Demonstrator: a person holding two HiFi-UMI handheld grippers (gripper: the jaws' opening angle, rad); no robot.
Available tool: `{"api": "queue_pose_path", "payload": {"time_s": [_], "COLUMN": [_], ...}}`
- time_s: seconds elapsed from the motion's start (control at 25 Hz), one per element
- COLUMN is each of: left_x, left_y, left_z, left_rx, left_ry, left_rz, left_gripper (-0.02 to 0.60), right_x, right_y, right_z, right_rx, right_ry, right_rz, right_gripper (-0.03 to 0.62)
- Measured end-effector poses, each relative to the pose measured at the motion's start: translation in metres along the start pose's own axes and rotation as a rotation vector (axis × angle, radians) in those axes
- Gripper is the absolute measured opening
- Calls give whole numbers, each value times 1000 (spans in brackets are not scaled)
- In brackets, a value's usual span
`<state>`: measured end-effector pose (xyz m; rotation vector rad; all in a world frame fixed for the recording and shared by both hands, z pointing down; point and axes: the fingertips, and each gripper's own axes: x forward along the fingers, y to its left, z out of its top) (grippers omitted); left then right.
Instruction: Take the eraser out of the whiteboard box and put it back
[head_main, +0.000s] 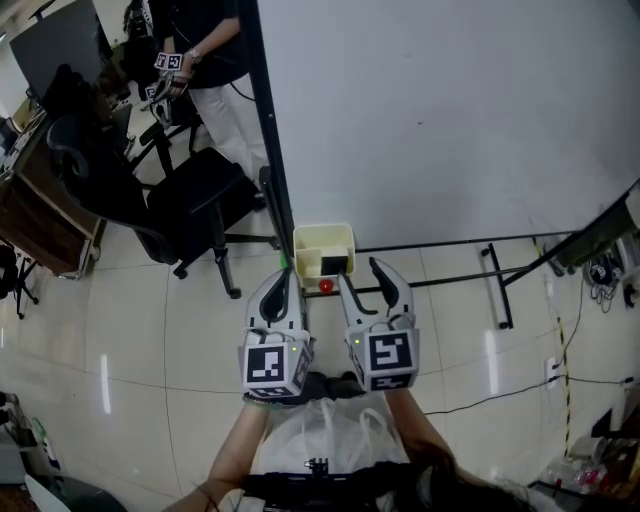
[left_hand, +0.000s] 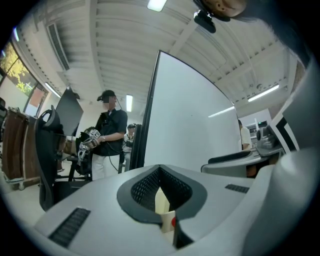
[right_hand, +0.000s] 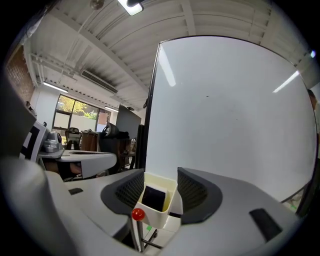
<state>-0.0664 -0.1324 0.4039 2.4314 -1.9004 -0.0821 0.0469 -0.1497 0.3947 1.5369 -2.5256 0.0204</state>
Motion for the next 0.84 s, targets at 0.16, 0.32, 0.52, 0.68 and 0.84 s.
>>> {"api": "queue_pose_path", "payload": {"time_s": [0.16, 0.32, 0.52, 0.68, 0.84], "left_x": [3, 3, 1, 1, 0], "left_y": [-9, -12, -11, -9, -5], "left_z": [6, 11, 6, 8, 2], "left_rx": [-7, -35, 8, 5, 25], "left_ry": [7, 2, 8, 6, -7], "left_rz": [-2, 13, 5, 15, 24], "left_gripper": [3, 3, 3, 3, 3], "right_x": [2, 3, 3, 3, 1], "right_y": [0, 4, 4, 6, 5], "right_z": [-5, -4, -6, -2, 0], "right_rx": [23, 23, 12, 38, 46], "right_ry": [13, 7, 11, 10, 7], "right_rz": [22, 38, 46, 54, 55], "right_gripper": [223, 218, 216, 207, 207]}}
